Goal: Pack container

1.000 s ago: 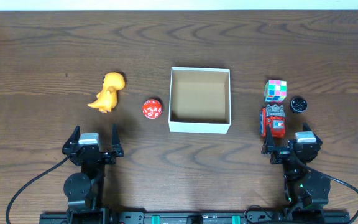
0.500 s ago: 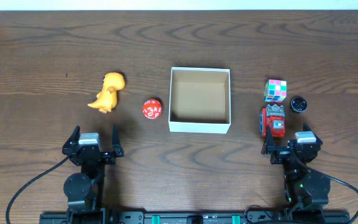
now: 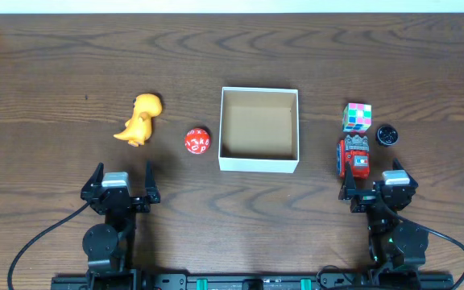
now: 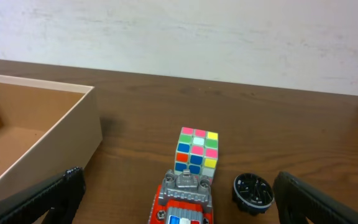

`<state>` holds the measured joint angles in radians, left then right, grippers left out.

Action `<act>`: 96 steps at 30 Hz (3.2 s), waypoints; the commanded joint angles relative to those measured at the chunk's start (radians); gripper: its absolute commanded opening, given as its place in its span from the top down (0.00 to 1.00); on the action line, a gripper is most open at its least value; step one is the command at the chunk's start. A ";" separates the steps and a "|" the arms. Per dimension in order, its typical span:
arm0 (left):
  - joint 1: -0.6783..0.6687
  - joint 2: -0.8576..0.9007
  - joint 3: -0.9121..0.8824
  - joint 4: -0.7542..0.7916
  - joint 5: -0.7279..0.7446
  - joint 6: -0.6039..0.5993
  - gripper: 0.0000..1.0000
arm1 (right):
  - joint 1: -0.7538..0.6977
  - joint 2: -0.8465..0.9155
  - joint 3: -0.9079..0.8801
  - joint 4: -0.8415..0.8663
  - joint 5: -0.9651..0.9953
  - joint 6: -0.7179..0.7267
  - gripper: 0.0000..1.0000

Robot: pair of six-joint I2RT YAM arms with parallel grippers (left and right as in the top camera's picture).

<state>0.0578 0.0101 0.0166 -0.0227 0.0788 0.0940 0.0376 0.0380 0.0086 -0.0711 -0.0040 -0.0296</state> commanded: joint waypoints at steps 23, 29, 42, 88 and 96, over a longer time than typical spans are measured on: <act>-0.002 -0.006 -0.013 -0.040 0.011 0.000 0.02 | -0.010 -0.006 -0.003 -0.003 0.003 0.013 0.01; -0.002 -0.006 -0.013 -0.040 0.011 0.000 0.02 | -0.010 -0.006 -0.003 -0.003 0.003 0.013 0.01; -0.002 -0.006 -0.013 -0.040 0.011 0.000 0.02 | -0.010 -0.006 -0.003 -0.003 0.003 0.013 0.01; -0.002 -0.006 -0.013 -0.040 0.011 0.000 0.02 | -0.012 0.060 0.198 0.003 0.112 0.283 0.01; -0.002 -0.006 -0.013 -0.040 0.011 0.000 0.02 | -0.012 0.573 0.615 -0.082 0.120 0.175 0.01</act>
<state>0.0578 0.0101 0.0174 -0.0242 0.0784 0.0940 0.0345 0.4522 0.5060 -0.1463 0.1013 0.2028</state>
